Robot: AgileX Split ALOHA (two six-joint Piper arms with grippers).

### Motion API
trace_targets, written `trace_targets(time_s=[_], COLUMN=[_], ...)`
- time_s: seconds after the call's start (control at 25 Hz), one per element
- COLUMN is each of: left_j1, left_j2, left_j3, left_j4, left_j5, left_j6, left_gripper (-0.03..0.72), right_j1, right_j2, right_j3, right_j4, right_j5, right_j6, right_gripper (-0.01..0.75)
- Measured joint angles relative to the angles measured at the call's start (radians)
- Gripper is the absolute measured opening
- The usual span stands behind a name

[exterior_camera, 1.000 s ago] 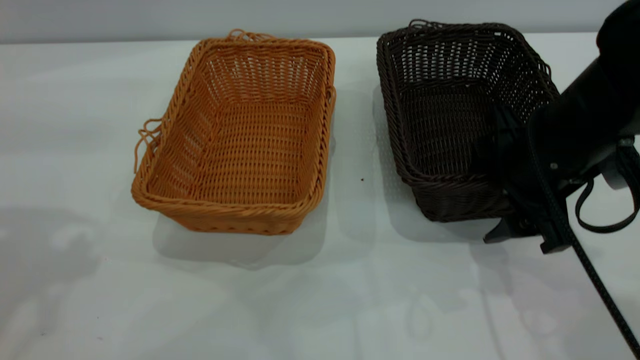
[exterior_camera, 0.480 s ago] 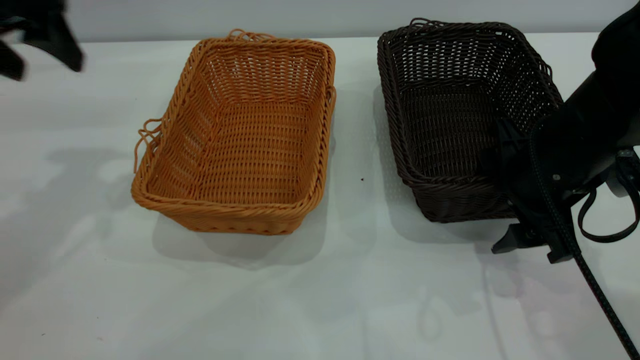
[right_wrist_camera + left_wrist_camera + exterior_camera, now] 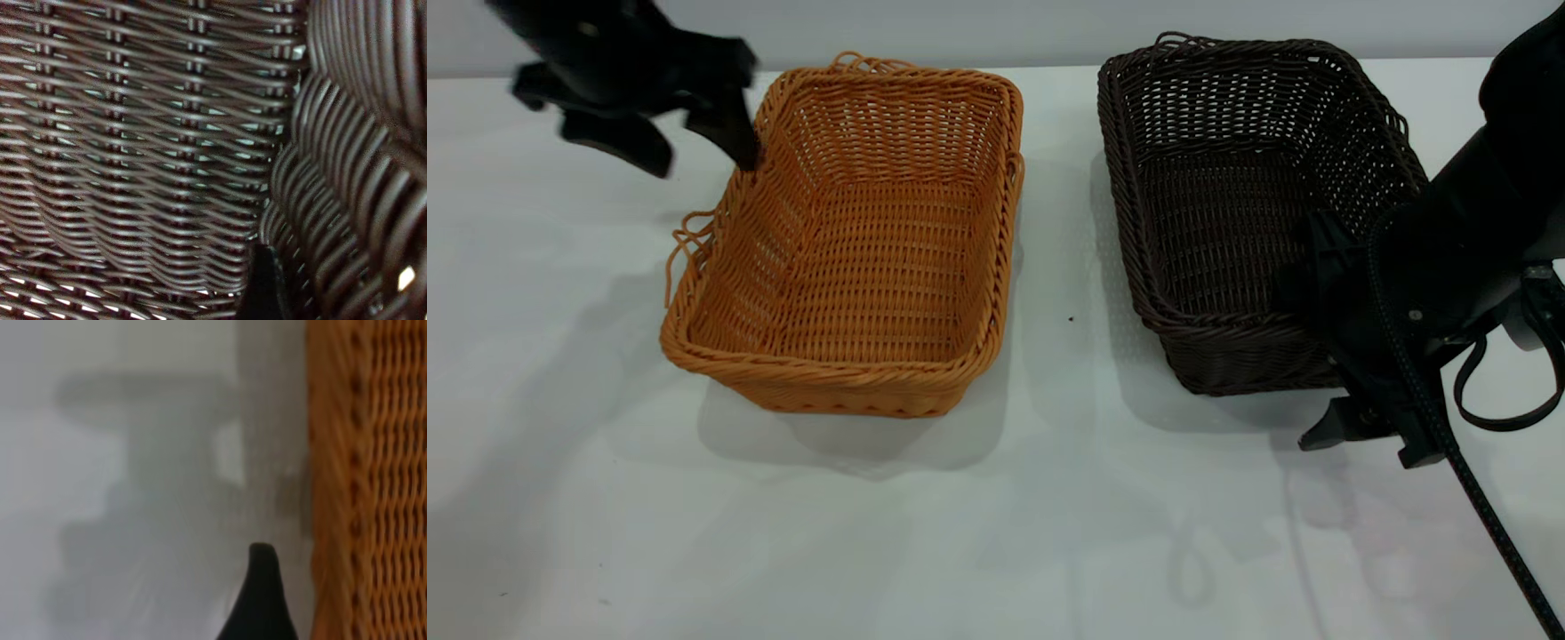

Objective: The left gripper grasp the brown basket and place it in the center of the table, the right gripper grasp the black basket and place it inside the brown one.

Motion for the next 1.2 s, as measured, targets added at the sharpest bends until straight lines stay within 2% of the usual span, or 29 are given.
trace_targets(time_s=[0.28,0.4,0.52,0.68,0.84,0.92,1.08,1.2], left_j1=[-0.024,-0.034,-0.035,-0.035,-0.035,-0.035,-0.035,-0.035], left_j2=[0.131,0.160,0.162,0.162,0.162,0.162,0.155,0.141], left_j3=[-0.013,-0.013,-0.013,-0.015,-0.015,-0.015,-0.015,-0.015], left_j4=[-0.019,-0.026,-0.026,-0.026,-0.028,-0.020,0.048,0.129], left_j5=[-0.055,-0.058,-0.062,-0.067,-0.068,-0.068,-0.059,-0.051], left_j6=[-0.001,-0.001,-0.001,-0.001,-0.001,0.000,0.000,-0.002], left_gripper=[0.549,0.530,0.459,0.290,0.141,0.092,0.086,0.085], right_j1=[0.000,0.000,0.000,0.000,-0.006,-0.007,-0.021,-0.072], right_j2=[0.000,0.000,0.000,0.000,-0.001,-0.005,-0.027,-0.055], right_j3=[0.000,0.000,0.000,-0.002,-0.007,-0.008,-0.008,-0.014], right_j4=[0.000,0.000,0.000,0.004,0.015,0.007,0.007,-0.022], right_j5=[0.006,0.006,0.006,0.006,0.007,0.008,0.024,0.043], right_j6=[-0.005,-0.011,-0.012,-0.012,-0.011,-0.035,-0.092,-0.198], right_gripper=[0.501,0.469,0.386,0.218,0.106,0.100,0.100,0.100])
